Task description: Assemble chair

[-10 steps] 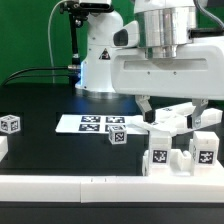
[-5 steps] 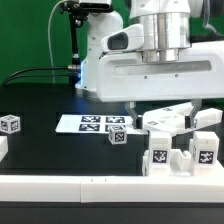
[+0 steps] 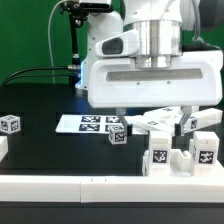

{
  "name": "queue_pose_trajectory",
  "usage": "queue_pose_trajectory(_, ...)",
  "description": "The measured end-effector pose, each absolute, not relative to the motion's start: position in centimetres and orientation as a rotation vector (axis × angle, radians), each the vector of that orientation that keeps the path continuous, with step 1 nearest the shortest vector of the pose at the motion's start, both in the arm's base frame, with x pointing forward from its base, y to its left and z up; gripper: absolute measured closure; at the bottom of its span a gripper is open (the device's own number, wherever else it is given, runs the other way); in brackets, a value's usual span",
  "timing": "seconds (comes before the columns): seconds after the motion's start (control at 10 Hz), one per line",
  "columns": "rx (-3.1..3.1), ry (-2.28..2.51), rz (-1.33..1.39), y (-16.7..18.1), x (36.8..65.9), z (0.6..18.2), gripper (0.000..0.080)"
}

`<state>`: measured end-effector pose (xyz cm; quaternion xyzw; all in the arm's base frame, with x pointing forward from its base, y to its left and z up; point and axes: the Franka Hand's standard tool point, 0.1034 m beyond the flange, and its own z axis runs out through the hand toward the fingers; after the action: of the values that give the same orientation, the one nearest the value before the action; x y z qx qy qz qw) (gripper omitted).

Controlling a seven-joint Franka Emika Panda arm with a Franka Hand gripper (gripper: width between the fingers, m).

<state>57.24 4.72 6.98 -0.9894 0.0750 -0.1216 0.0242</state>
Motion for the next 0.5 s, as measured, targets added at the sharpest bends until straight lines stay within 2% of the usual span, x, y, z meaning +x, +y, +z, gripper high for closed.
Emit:
queue_pose_trajectory(0.3, -3.069, 0.216, -0.745, 3.9, 58.3, 5.7, 0.0151)
queue_pose_trajectory(0.5, -3.067, 0.211, -0.803, 4.0, 58.2, 4.1, 0.0151)
